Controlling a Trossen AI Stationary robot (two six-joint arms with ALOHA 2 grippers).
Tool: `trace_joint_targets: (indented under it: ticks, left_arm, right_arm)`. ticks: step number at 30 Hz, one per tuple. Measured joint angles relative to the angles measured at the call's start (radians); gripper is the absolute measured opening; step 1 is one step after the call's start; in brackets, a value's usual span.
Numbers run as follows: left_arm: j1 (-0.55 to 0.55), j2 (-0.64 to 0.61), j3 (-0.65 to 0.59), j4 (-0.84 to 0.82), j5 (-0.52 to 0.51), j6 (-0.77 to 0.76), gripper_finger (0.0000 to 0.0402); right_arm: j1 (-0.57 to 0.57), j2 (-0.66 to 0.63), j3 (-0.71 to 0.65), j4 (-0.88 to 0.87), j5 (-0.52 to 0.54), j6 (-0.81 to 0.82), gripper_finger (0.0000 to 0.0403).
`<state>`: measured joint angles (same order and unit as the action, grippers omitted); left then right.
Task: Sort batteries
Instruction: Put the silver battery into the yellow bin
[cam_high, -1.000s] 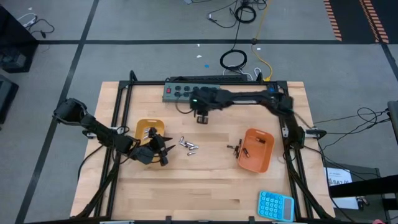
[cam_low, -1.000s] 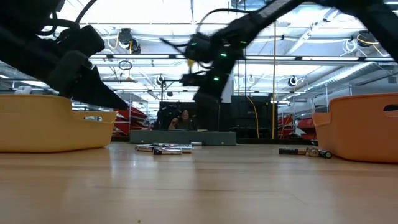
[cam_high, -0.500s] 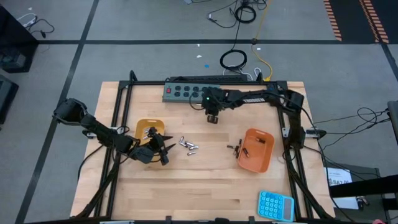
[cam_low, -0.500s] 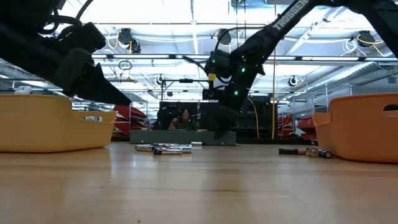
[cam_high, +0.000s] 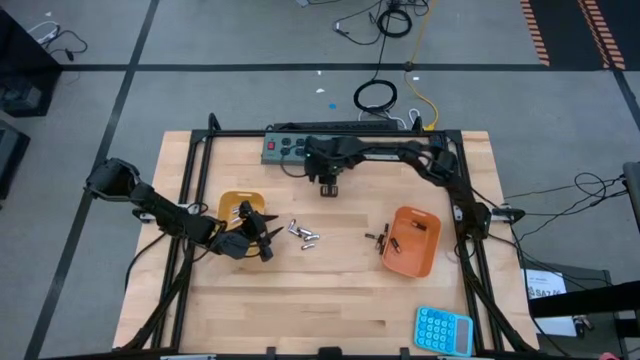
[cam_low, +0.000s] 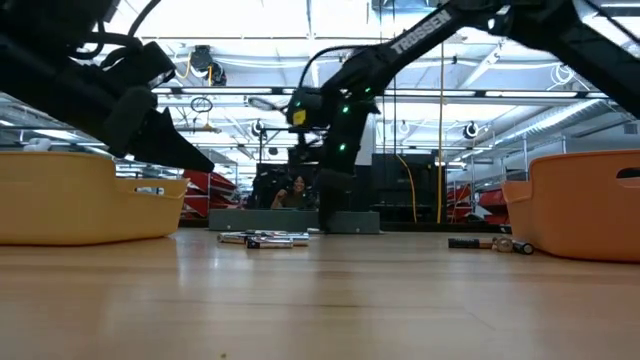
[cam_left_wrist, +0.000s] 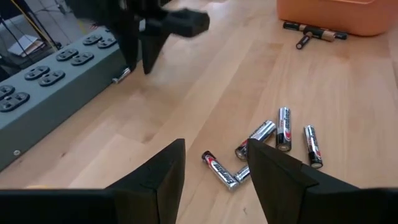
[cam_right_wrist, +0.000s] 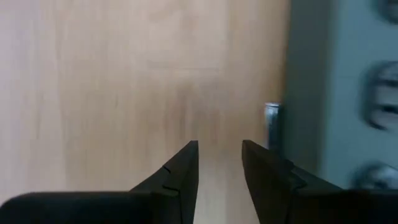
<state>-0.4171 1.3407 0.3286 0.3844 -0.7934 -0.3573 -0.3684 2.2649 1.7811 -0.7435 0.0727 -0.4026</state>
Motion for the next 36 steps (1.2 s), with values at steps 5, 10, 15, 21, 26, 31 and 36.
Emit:
trace_joint_targets:
  ticks: [5, 10, 15, 21, 26, 31, 36]
  left_arm:
    - [0.000, 0.000, 0.000, 0.000, 0.001, 0.000, 0.0183]
    - [0.000, 0.000, 0.000, 0.000, 0.004, 0.000, 0.0183]
    - [0.000, 0.000, 0.000, -0.001, 0.005, 0.005, 0.0183]
    - [-0.002, 0.000, 0.000, -0.004, 0.008, 0.004, 0.0183]
    - [-0.002, 0.000, 0.000, -0.004, 0.033, 0.003, 0.0183]
    - [-0.002, 0.000, 0.000, -0.001, 0.034, 0.003, 0.0183]
    - [-0.002, 0.000, 0.000, 0.000, 0.034, 0.005, 0.0183]
  right_arm:
    - [-0.004, 0.057, 0.114, -0.095, 0.014, -0.017, 0.0114]
    - [-0.005, 0.096, 0.212, -0.220, 0.034, 0.025, 0.0114]
    - [0.007, 0.088, 0.236, -0.232, 0.053, 0.051, 0.0114]
    - [0.038, 0.087, 0.232, -0.232, 0.109, 0.011, 0.0114]
    - [0.045, 0.086, 0.232, -0.235, 0.112, 0.114, 0.0114]
    - [0.052, 0.089, 0.232, -0.252, 0.289, 0.139, 0.0114]
    - [0.071, 0.098, 0.232, -0.239, 0.313, 0.150, 0.0114]
